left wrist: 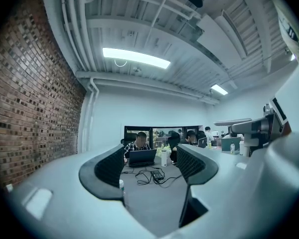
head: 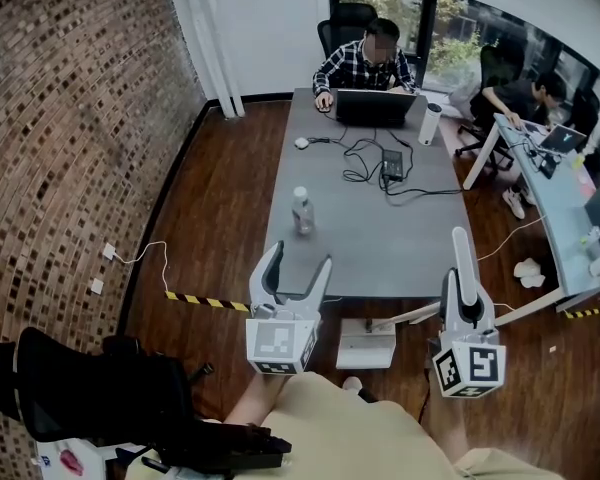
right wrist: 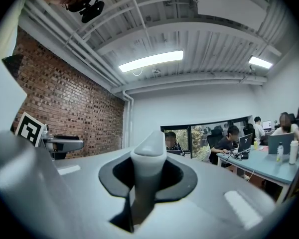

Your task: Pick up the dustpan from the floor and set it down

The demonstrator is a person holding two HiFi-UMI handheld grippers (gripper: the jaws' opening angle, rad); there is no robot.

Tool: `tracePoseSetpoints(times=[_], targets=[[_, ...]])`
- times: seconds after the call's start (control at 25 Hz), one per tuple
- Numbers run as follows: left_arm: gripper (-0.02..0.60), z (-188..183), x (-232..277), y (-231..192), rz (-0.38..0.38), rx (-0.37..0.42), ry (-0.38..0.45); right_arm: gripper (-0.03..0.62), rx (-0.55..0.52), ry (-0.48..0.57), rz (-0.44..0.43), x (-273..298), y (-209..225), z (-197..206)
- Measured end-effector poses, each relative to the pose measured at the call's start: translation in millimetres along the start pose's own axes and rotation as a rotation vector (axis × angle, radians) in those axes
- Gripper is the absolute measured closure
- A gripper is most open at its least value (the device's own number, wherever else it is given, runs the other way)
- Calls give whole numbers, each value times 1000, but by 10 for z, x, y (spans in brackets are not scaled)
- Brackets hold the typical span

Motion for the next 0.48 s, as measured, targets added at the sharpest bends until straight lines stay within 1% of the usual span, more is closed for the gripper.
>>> tracePoseSetpoints(times=[0.2,0.48], targets=[[267,41,8,98,27,12,-9,537,9,0,20,-81,48,13],[267,132,43,315,90,13,-34,537,17,-16,58,-204,152,124]])
Point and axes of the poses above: the fingertips, and each gripper's own axes: x forward along the fingers, y to its right, z out of its underside, the point moved 7 cm from there along -x, backward along the fingers, and after that the axes turned 14 degrees about -z, right-handed, at the moved point
